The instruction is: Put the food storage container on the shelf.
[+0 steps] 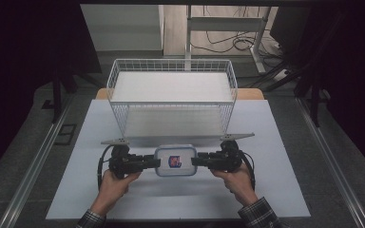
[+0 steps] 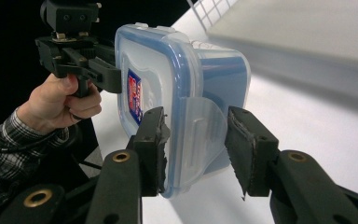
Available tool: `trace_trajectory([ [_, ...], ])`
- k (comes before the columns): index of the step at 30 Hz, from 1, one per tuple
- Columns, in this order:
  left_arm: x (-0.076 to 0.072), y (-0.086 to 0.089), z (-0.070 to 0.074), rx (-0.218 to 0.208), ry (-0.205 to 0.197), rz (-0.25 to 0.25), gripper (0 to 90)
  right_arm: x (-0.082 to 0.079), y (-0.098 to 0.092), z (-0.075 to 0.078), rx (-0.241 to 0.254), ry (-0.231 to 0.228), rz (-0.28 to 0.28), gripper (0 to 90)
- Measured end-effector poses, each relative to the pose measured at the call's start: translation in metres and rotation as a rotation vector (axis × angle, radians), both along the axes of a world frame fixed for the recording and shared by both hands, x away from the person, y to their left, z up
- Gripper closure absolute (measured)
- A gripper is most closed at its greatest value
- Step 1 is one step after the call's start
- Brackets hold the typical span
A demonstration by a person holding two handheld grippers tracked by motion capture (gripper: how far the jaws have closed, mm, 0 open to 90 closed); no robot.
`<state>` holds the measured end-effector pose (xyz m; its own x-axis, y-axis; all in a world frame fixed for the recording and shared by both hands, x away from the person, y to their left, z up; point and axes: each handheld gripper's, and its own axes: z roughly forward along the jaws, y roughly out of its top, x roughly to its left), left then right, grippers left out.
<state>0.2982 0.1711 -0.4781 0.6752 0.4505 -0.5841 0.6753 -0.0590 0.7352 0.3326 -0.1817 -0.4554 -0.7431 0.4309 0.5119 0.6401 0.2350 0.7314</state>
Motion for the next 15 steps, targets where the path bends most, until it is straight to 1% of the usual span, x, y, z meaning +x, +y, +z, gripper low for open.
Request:
trace_trajectory([
  [3,0.007,0.0,0.013,-0.001,-0.011,0.003,58.8,0.006,0.0,0.01,0.009,-0.006,-0.003,58.0],
  [5,0.011,0.001,0.021,-0.007,-0.017,0.005,58.9,0.011,0.0,0.02,0.011,-0.014,-0.003,58.0],
  [8,0.018,0.003,0.035,-0.002,-0.035,0.005,58.9,0.019,0.001,0.033,0.022,-0.027,-0.001,58.0],
  [12,0.027,0.005,0.053,-0.001,-0.051,0.017,58.9,0.03,0.003,0.05,0.029,-0.046,0.003,58.0],
  [15,0.035,0.007,0.065,0.004,-0.062,0.016,58.9,0.038,0.005,0.063,0.033,-0.059,-0.003,57.9],
])
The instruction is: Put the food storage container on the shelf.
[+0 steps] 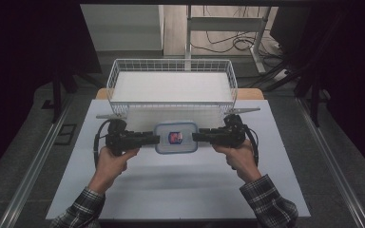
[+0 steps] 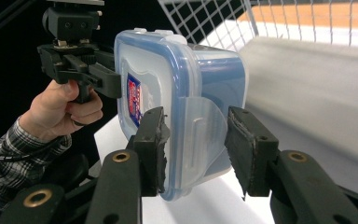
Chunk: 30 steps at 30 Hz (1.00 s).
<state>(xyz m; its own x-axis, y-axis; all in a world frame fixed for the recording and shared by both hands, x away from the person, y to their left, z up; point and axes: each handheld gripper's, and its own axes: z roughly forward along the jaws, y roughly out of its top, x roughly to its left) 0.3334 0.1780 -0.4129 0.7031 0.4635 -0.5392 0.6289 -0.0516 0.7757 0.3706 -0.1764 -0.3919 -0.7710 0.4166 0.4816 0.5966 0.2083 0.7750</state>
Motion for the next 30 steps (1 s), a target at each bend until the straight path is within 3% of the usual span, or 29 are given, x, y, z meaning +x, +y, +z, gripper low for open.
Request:
trace_trajectory([
  [8,0.023,0.003,0.03,0.008,-0.032,0.025,58.5,0.025,0.006,0.03,0.014,-0.034,-0.018,57.5],
  [18,0.061,0.008,0.059,0.02,-0.042,0.025,58.5,0.058,0.012,0.055,0.028,-0.044,-0.045,57.1],
  [30,0.105,0.012,0.075,0.016,-0.037,0.04,58.0,0.098,0.017,0.069,0.057,-0.03,-0.098,56.8],
])
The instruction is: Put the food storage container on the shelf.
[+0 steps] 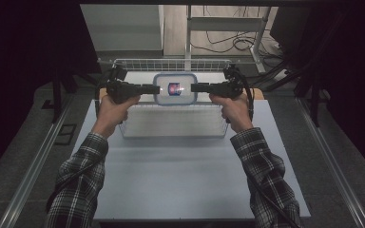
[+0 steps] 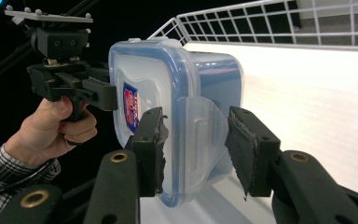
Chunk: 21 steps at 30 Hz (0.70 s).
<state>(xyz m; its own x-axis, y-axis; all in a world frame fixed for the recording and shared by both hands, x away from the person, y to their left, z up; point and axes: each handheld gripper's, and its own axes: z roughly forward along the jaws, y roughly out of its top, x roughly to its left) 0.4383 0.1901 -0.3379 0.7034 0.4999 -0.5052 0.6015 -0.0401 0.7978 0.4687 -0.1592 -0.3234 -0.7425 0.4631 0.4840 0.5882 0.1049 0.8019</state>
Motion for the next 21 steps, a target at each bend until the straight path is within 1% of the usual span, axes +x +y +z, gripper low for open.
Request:
trace_trajectory([
  [5,0.009,0.002,-0.001,0.009,-0.003,0.015,57.4,0.01,0.003,-0.003,0.01,0.024,-0.01,56.7],
  [8,0.013,0.001,-0.006,0.009,0.007,0.019,57.0,0.015,0.003,-0.006,0.007,0.036,-0.012,56.6],
  [9,0.014,0.001,-0.008,0.0,0.005,0.02,56.8,0.016,0.004,-0.007,0.002,0.042,-0.014,56.6],
  [10,0.014,0.001,-0.008,-0.005,0.005,0.025,56.9,0.017,0.003,-0.008,0.01,0.05,-0.014,56.7],
  [11,0.015,0.001,-0.009,-0.002,-0.005,0.026,56.6,0.018,0.003,-0.007,0.009,0.049,-0.016,56.6],
  [13,0.015,0.0,-0.009,0.001,-0.012,0.03,56.3,0.019,0.004,-0.006,0.0,0.043,-0.019,56.5],
  [16,0.014,0.0,-0.01,0.001,-0.022,0.035,55.7,0.02,0.004,-0.006,0.001,0.046,-0.02,56.0],
  [17,0.014,-0.001,-0.01,0.002,-0.022,0.038,55.5,0.02,0.004,-0.006,-0.003,0.045,-0.027,55.1],
  [18,0.013,-0.002,-0.01,0.014,-0.026,0.043,54.9,0.019,0.004,-0.006,-0.014,0.042,-0.034,54.7],
  [20,0.014,-0.003,-0.011,0.027,-0.021,0.047,52.4,0.019,0.007,-0.006,-0.058,0.03,-0.052,55.2],
  [21,0.015,-0.003,-0.011,0.022,-0.01,0.042,51.5,0.019,0.008,-0.006,-0.072,0.029,-0.052,55.8],
])
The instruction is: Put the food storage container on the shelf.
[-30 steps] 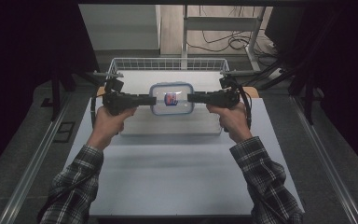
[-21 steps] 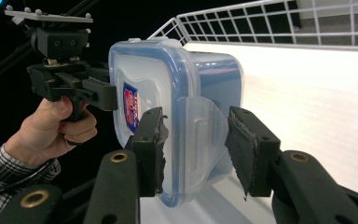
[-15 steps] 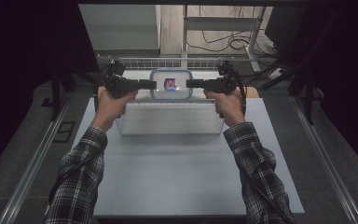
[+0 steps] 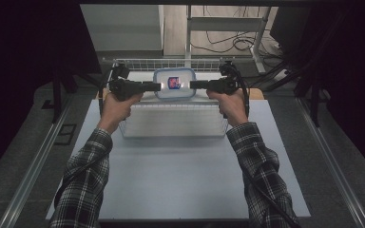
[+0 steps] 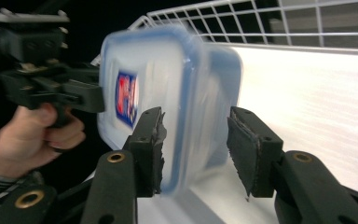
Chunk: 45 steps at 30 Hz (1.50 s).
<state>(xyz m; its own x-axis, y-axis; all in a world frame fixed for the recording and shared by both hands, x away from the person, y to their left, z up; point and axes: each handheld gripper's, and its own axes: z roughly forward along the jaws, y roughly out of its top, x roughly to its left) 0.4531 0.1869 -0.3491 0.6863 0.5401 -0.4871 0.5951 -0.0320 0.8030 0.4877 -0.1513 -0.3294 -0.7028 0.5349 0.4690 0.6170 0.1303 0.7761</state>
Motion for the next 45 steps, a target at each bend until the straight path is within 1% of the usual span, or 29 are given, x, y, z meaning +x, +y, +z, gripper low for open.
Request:
trace_trajectory([
  [1,0.001,0.0,0.0,0.003,0.005,0.004,50.5,0.0,0.002,0.0,-0.01,0.001,0.006,55.2],
  [2,0.001,-0.001,0.0,0.005,0.006,0.007,49.7,-0.001,0.005,0.0,-0.04,-0.01,0.0,53.8],
  [4,0.003,0.0,0.0,0.012,0.006,0.009,49.5,-0.001,0.008,0.001,-0.055,-0.014,-0.009,53.9],
  [6,0.003,0.0,0.001,0.017,0.007,0.02,49.3,-0.002,0.008,0.002,-0.066,-0.021,-0.015,55.9],
  [8,0.003,-0.001,0.002,0.034,0.0,0.048,47.3,-0.002,0.008,0.002,-0.077,-0.028,-0.018,56.6],
  [10,0.003,-0.002,0.003,0.059,-0.006,0.073,46.3,-0.002,0.007,0.002,-0.068,-0.029,-0.028,56.2],
  [11,0.003,-0.002,0.003,0.067,-0.006,0.09,45.4,-0.002,0.007,0.002,-0.07,-0.031,-0.03,56.0],
  [13,0.003,-0.003,0.004,0.077,-0.01,0.105,44.9,-0.003,0.008,0.003,-0.079,-0.037,-0.031,55.8],
  [15,0.001,-0.003,0.007,0.109,-0.029,0.14,44.8,-0.004,0.01,0.005,-0.096,-0.045,-0.038,54.0],
  [16,0.002,-0.004,0.007,0.12,-0.036,0.149,45.0,-0.005,0.01,0.005,-0.103,-0.053,-0.043,52.7],
  [19,0.002,-0.006,0.008,0.124,-0.043,0.152,45.5,-0.006,0.013,0.007,-0.122,-0.076,-0.066,52.2],
  [23,0.004,-0.009,0.01,0.118,-0.049,0.162,47.7,-0.005,0.014,0.009,-0.13,-0.099,-0.1,53.1],
  [26,0.005,-0.012,0.011,0.119,-0.055,0.182,47.8,-0.004,0.014,0.01,-0.124,-0.103,-0.117,53.5],
  [28,0.006,-0.013,0.011,0.106,-0.05,0.175,48.8,-0.003,0.014,0.01,-0.127,-0.106,-0.136,53.8],
  [30,0.006,-0.015,0.011,0.106,-0.051,0.174,48.7,-0.003,0.014,0.011,-0.131,-0.111,-0.149,54.8],
  [32,0.007,-0.015,0.011,0.103,-0.05,0.17,48.5,-0.002,0.013,0.012,-0.132,-0.111,-0.147,55.0],
  [34,0.006,-0.016,0.011,0.108,-0.056,0.189,48.1,-0.002,0.012,0.012,-0.131,-0.112,-0.15,55.0],
  [36,0.006,-0.016,0.011,0.113,-0.064,0.197,47.6,-0.003,0.012,0.012,-0.129,-0.112,-0.152,55.0],
  [38,0.003,-0.017,0.012,0.14,-0.093,0.211,46.7,-0.004,0.013,0.012,-0.132,-0.12,-0.151,54.5],
  [39,0.002,-0.017,0.013,0.144,-0.099,0.217,45.2,-0.006,0.013,0.013,-0.139,-0.131,-0.154,53.3],
  [41,0.0,-0.016,0.013,0.124,-0.097,0.203,41.4,-0.008,0.013,0.014,-0.152,-0.156,-0.15,50.0],
  [42,-0.002,-0.015,0.013,0.108,-0.099,0.195,39.7,-0.01,0.012,0.014,-0.153,-0.164,-0.148,48.1],
  [43,-0.003,-0.014,0.013,0.102,-0.105,0.189,37.9,-0.011,0.012,0.014,-0.154,-0.177,-0.148,45.8],
  [45,-0.008,-0.014,0.012,0.115,-0.115,0.18,33.5,-0.015,0.01,0.012,-0.159,-0.196,-0.137,40.5],
])
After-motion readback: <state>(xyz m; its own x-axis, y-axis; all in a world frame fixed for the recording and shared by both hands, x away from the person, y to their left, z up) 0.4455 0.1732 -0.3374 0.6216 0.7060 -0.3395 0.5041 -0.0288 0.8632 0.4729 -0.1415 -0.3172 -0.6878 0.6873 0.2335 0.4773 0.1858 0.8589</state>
